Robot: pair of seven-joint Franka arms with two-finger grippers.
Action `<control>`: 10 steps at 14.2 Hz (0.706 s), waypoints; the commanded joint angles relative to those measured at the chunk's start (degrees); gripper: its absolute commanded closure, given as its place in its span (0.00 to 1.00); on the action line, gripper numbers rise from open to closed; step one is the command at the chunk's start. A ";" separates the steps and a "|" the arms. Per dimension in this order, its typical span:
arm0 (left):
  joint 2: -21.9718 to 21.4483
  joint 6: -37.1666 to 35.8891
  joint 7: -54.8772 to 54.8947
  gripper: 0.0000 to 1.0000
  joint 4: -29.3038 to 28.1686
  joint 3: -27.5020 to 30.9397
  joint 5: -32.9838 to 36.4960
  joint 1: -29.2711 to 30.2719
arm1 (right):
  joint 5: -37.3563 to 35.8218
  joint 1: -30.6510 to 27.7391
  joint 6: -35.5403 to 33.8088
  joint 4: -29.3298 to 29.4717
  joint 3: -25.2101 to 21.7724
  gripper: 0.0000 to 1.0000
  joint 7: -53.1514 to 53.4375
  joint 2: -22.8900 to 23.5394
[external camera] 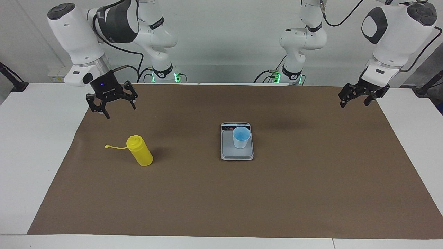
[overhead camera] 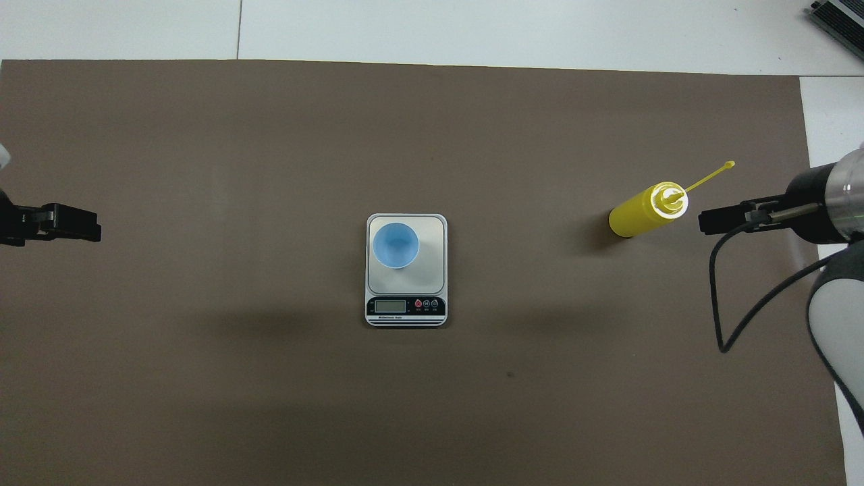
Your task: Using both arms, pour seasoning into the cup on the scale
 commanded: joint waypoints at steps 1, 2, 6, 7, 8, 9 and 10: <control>-0.94 -0.09 -0.66 0.00 -0.61 0.41 -0.45 -0.65 | -2.39 0.19 -4.06 6.09 0.64 0.00 9.73 3.10; -0.94 -0.09 -0.66 0.00 -0.61 0.41 -0.45 -0.65 | -2.74 0.27 -6.25 8.72 0.65 0.00 9.92 4.32; -0.94 -0.09 -0.66 0.00 -0.61 0.41 -0.45 -0.65 | -3.18 1.06 -12.41 14.72 0.91 0.00 14.22 6.71; -0.94 -0.09 -0.66 0.00 -0.61 0.41 -0.45 -0.65 | -3.18 1.94 -12.86 13.68 1.00 0.00 15.45 6.27; -0.94 -0.09 -0.66 0.00 -0.61 0.41 -0.45 -0.65 | -3.18 2.03 -13.47 12.45 1.17 0.00 16.24 5.40; -0.94 -0.09 -0.66 0.00 -0.61 0.41 -0.45 -0.65 | -3.18 1.95 -13.48 10.78 1.17 0.00 16.34 4.17; -0.94 -0.09 -0.66 0.00 -0.61 0.41 -0.45 -0.65 | -3.18 1.95 -13.13 9.81 1.17 0.00 16.42 3.73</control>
